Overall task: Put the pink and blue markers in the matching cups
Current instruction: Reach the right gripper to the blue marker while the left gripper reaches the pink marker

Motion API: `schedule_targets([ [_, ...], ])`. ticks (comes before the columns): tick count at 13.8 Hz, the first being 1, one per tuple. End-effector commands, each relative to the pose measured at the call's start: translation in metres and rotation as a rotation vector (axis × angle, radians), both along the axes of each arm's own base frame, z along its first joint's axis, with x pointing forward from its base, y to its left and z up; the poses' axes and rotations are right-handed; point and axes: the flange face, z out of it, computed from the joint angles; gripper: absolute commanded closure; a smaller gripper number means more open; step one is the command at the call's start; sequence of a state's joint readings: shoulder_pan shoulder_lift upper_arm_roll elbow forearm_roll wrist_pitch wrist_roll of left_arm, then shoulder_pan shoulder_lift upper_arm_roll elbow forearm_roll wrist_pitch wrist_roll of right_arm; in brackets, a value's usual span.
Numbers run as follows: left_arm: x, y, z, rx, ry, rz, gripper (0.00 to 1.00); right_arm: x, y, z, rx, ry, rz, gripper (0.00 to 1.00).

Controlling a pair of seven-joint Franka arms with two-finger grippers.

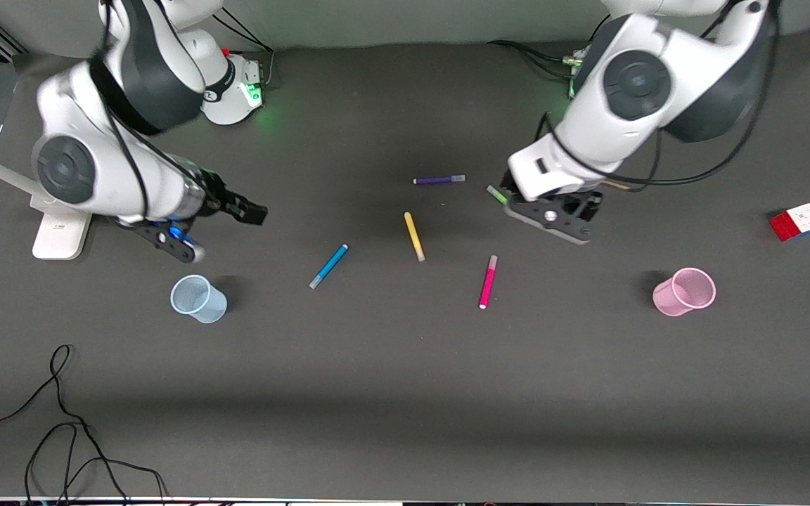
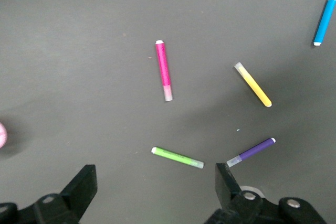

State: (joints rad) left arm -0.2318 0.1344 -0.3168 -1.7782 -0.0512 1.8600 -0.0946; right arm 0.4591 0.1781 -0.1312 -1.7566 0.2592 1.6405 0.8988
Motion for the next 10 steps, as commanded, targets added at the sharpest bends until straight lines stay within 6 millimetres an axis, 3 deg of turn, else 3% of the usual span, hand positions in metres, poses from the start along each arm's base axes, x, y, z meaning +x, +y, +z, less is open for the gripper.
schedule_targets([
  [1,0.000,-0.013,-0.041,0.002,0.009,-0.007,0.00,-0.025,0.031,-0.063,-0.037,-0.015,-0.083,0.00],
  [3,0.008,-0.018,-0.076,0.003,0.036,-0.001,0.00,-0.029,0.049,-0.114,-0.071,-0.025,-0.109,0.00],
  [6,0.014,-0.030,-0.137,0.062,0.004,0.032,0.00,-0.023,0.049,-0.177,-0.109,-0.002,-0.130,0.04],
  [8,0.010,-0.036,-0.182,0.066,-0.050,0.056,0.00,-0.022,0.052,-0.208,-0.110,0.012,-0.155,0.04],
  [10,0.004,-0.038,-0.217,0.076,-0.065,0.067,0.00,-0.023,0.064,-0.227,-0.086,0.000,-0.185,0.04],
])
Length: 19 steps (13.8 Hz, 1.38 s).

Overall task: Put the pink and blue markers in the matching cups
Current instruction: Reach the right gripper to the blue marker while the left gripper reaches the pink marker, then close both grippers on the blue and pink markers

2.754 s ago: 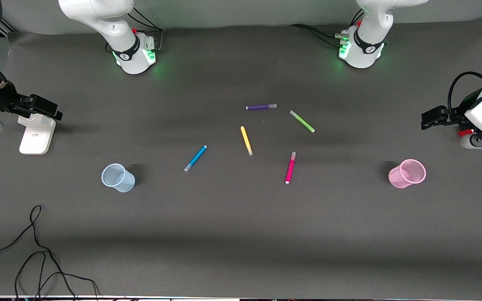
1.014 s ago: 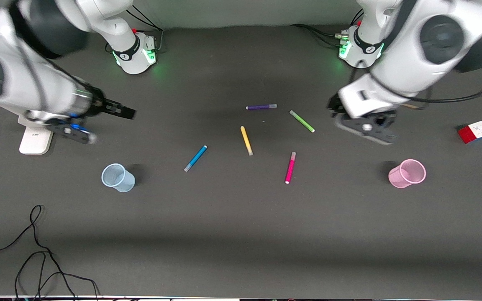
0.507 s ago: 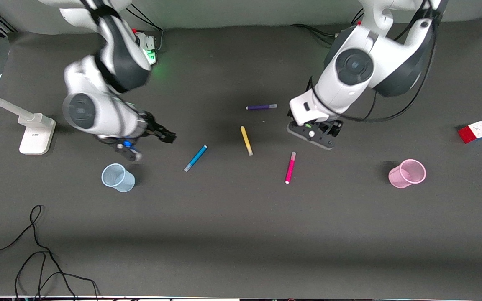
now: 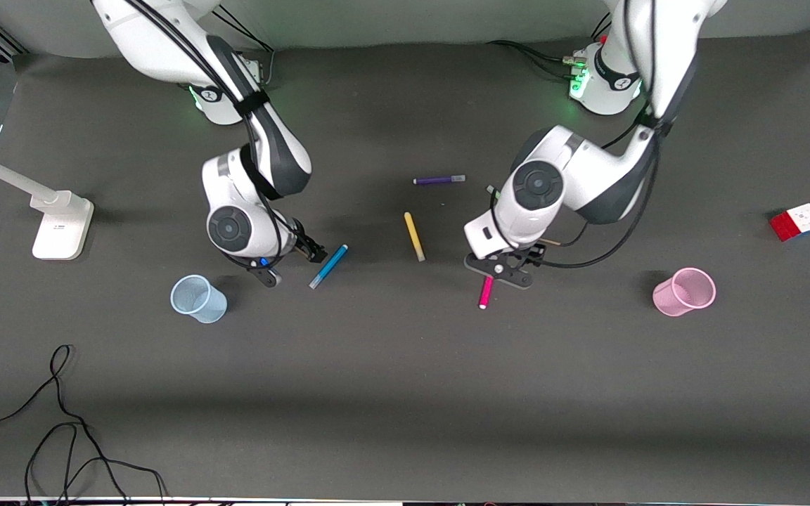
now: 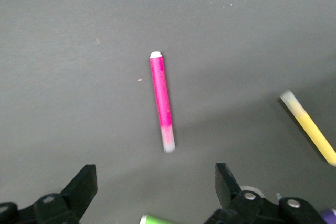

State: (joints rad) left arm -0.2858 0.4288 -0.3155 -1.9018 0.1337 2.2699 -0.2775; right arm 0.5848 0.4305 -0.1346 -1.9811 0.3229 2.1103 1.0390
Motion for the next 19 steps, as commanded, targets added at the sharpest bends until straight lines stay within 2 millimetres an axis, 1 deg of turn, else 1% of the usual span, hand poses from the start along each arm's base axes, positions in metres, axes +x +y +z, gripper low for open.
schedule_targets([
  [1,-0.010,-0.002,-0.032,0.034,-0.033,0.014,0.00,0.001,0.014,-0.021,0.013,-0.013,-0.037,0.03],
  [2,-0.010,-0.002,-0.041,0.031,-0.034,0.016,0.00,-0.004,0.026,-0.026,0.013,-0.021,-0.021,0.03],
  [3,-0.010,-0.002,-0.053,0.026,-0.029,0.018,0.00,-0.007,0.035,-0.036,0.013,-0.030,-0.034,0.04],
  [5,-0.013,-0.002,-0.077,0.017,-0.014,0.016,0.00,-0.002,0.044,-0.051,0.014,-0.062,-0.056,0.06],
  [6,-0.013,-0.002,-0.085,0.014,-0.009,0.018,0.00,-0.002,0.050,-0.056,0.011,-0.061,-0.047,0.06],
  [8,-0.015,-0.001,-0.091,0.016,-0.001,0.019,0.00,-0.002,0.052,-0.065,0.004,-0.056,-0.043,0.13],
  [9,-0.016,-0.001,-0.098,0.019,0.010,0.019,0.01,-0.002,0.055,-0.066,0.004,-0.056,-0.038,0.20],
  [10,-0.016,-0.002,-0.101,0.010,0.005,0.020,0.01,-0.005,0.060,-0.067,0.001,-0.055,-0.033,0.25],
  [11,-0.015,-0.001,-0.105,0.004,0.003,0.023,0.01,-0.006,0.059,-0.070,-0.005,-0.051,-0.040,0.29],
  [13,-0.015,0.000,-0.106,0.002,0.003,0.026,0.04,-0.005,0.061,-0.072,-0.005,-0.051,-0.039,0.35],
  [14,-0.015,0.000,-0.107,0.004,0.005,0.025,0.10,-0.004,0.061,-0.070,-0.003,-0.053,-0.039,0.38],
  [16,-0.015,0.001,-0.107,0.006,0.008,0.028,0.37,-0.003,0.061,-0.070,-0.004,-0.053,-0.043,0.55],
  [17,-0.013,0.002,-0.106,0.007,0.007,0.030,0.48,-0.003,0.061,-0.070,-0.005,-0.053,-0.044,0.65],
  [18,-0.014,0.002,-0.106,0.009,0.009,0.032,0.58,-0.003,0.061,-0.068,-0.003,-0.055,-0.046,0.88],
  [19,-0.015,0.001,-0.106,0.011,0.010,0.048,0.74,-0.003,0.062,-0.064,0.001,-0.057,-0.044,1.00],
])
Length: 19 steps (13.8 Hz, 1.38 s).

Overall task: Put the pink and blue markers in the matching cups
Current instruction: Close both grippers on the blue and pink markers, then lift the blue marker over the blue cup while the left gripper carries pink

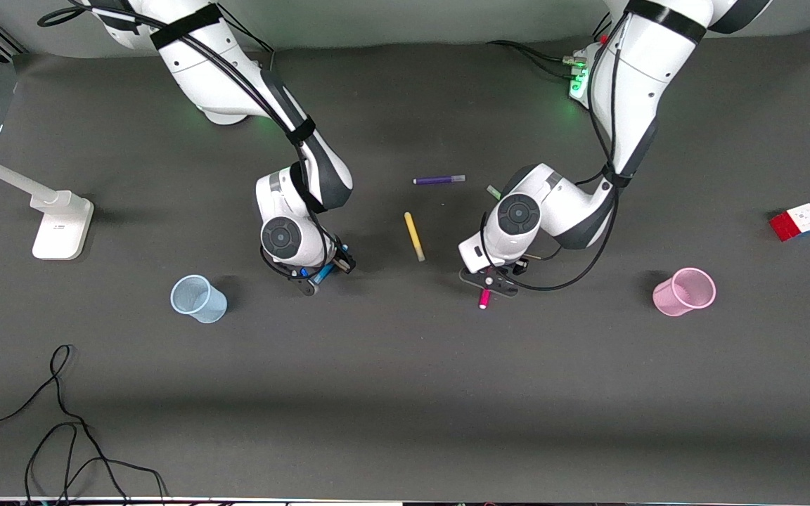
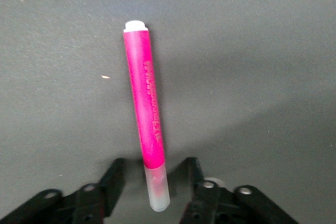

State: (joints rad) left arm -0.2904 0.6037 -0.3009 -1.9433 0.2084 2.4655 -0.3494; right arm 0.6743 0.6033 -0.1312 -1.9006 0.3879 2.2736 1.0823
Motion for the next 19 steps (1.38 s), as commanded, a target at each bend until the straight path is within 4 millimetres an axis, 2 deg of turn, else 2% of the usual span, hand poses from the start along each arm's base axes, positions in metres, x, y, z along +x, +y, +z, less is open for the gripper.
schedule_targets([
  [1,-0.005,-0.003,-0.001,0.017,-0.004,0.035,0.84,0.001,0.005,0.005,0.005,0.003,-0.026,1.00],
  [3,-0.003,-0.001,0.000,0.018,-0.005,0.039,1.00,0.006,0.000,0.028,0.015,0.019,-0.030,1.00],
  [4,-0.001,0.001,0.002,0.018,-0.008,0.044,1.00,0.016,-0.010,0.055,0.023,0.035,-0.042,1.00],
  [6,0.003,0.003,0.013,0.016,-0.018,0.055,1.00,0.041,-0.039,0.126,0.032,0.082,-0.067,1.00],
  [7,0.007,0.005,0.025,0.023,-0.022,0.062,1.00,0.055,-0.060,0.170,0.041,0.111,-0.087,1.00],
  [8,0.016,0.015,0.045,0.032,-0.028,0.078,1.00,0.067,-0.082,0.217,0.084,0.140,-0.114,1.00],
  [9,0.024,0.026,0.070,0.045,-0.033,0.099,1.00,0.072,-0.112,0.271,0.147,0.183,-0.131,1.00],
  [10,0.032,0.036,0.096,0.043,-0.034,0.134,1.00,0.071,-0.145,0.313,0.197,0.199,-0.147,1.00],
  [11,0.036,0.042,0.123,0.021,-0.024,0.173,1.00,0.070,-0.184,0.349,0.266,0.189,-0.180,1.00],
  [12,0.041,0.053,0.150,0.007,-0.022,0.214,1.00,0.065,-0.223,0.374,0.343,0.176,-0.212,1.00],
  [13,0.049,0.075,0.173,0.012,-0.018,0.259,1.00,0.061,-0.251,0.383,0.382,0.169,-0.214,1.00],
  [14,0.055,0.094,0.196,0.016,-0.010,0.287,1.00,0.060,-0.271,0.375,0.404,0.180,-0.206,1.00],
  [15,0.060,0.110,0.221,0.013,0.019,0.302,1.00,0.057,-0.284,0.357,0.457,0.213,-0.219,1.00],
  [16,0.066,0.135,0.240,0.012,0.063,0.314,1.00,0.057,-0.298,0.340,0.502,0.225,-0.226,1.00],
  [17,0.073,0.170,0.255,0.016,0.114,0.324,1.00,0.059,-0.313,0.322,0.531,0.221,-0.187,1.00],
  [19,0.081,0.231,0.284,0.005,0.193,0.294,1.00,0.057,-0.322,0.290,0.584,0.217,-0.082,1.00],
])
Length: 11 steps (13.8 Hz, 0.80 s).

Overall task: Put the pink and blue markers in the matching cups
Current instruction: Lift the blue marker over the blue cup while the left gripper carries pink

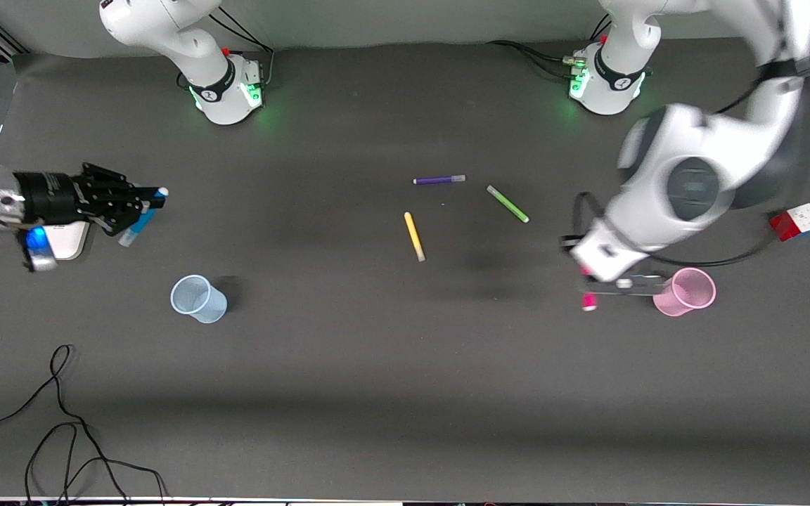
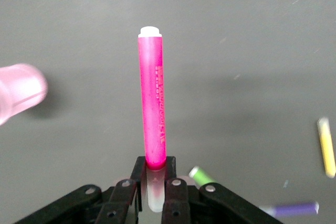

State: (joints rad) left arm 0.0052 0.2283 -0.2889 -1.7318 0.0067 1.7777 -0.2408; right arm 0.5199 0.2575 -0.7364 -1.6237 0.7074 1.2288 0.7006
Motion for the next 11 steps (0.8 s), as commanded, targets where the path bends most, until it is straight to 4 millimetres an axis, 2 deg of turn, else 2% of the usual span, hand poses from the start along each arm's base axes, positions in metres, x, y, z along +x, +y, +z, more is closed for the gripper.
schedule_targets([
  [1,0.010,0.084,0.033,-0.053,0.100,-0.016,1.00,0.003,-0.006,-0.053,0.093,-0.015,0.099,1.00],
  [3,0.008,0.142,0.037,-0.066,0.144,-0.029,1.00,0.007,-0.006,-0.088,0.103,0.001,0.147,1.00],
  [5,0.007,0.181,0.031,-0.052,0.165,-0.026,1.00,0.012,-0.021,-0.108,0.134,0.014,0.093,1.00],
  [8,0.005,0.214,0.017,-0.022,0.214,-0.026,1.00,0.014,-0.027,-0.133,0.164,0.005,0.117,1.00],
  [11,0.011,0.227,0.002,0.000,0.278,-0.026,1.00,0.019,-0.024,-0.157,0.178,0.006,0.137,1.00],
])
